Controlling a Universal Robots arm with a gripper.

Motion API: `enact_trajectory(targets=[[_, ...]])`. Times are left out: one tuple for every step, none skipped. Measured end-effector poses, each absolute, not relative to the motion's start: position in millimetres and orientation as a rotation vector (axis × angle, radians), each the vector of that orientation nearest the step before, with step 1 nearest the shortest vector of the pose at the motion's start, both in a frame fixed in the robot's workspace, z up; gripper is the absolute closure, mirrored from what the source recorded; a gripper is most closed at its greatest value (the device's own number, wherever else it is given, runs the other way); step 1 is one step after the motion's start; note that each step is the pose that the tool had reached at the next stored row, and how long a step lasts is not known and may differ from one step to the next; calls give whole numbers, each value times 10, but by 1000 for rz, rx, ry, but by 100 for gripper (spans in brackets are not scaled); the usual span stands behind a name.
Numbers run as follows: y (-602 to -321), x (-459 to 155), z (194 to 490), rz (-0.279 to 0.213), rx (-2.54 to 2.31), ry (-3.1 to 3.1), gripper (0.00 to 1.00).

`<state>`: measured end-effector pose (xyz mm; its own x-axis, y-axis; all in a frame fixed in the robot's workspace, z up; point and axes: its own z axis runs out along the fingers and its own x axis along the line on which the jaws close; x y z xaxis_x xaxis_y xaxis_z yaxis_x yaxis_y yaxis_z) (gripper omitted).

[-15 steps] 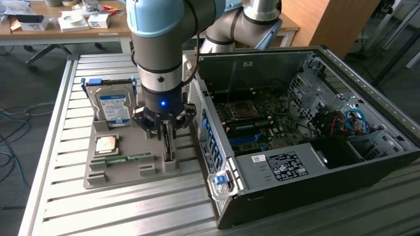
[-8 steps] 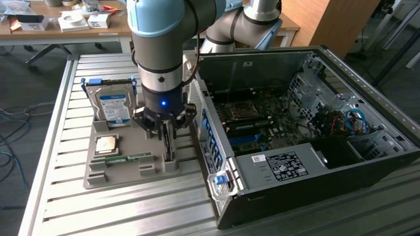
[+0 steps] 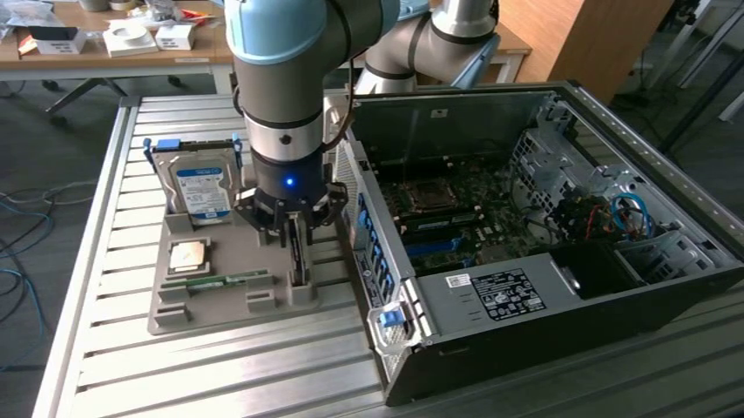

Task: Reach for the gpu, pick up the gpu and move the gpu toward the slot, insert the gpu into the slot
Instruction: 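Pick up the gpu and move the gpu toward the slot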

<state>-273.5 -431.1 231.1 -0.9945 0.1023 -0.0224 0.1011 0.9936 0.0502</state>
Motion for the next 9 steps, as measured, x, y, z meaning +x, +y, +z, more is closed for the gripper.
enact_trajectory(targets=[[-4311,-2736,2311,76,159,3112,58],[-4311,-2735,2311,76,159,3112,58],[-4311,-2735,2311,76,159,3112,58],[-4310,-2736,2311,76,159,3112,58],[-4311,-2736,2311,76,159,3112,58],[-4311,-2736,2311,76,159,3112,58],[-4311,-2735,2311,76,159,3112,60],[-4310,-2736,2311,76,159,3112,67],[-4310,-2736,2311,76,159,3112,67]])
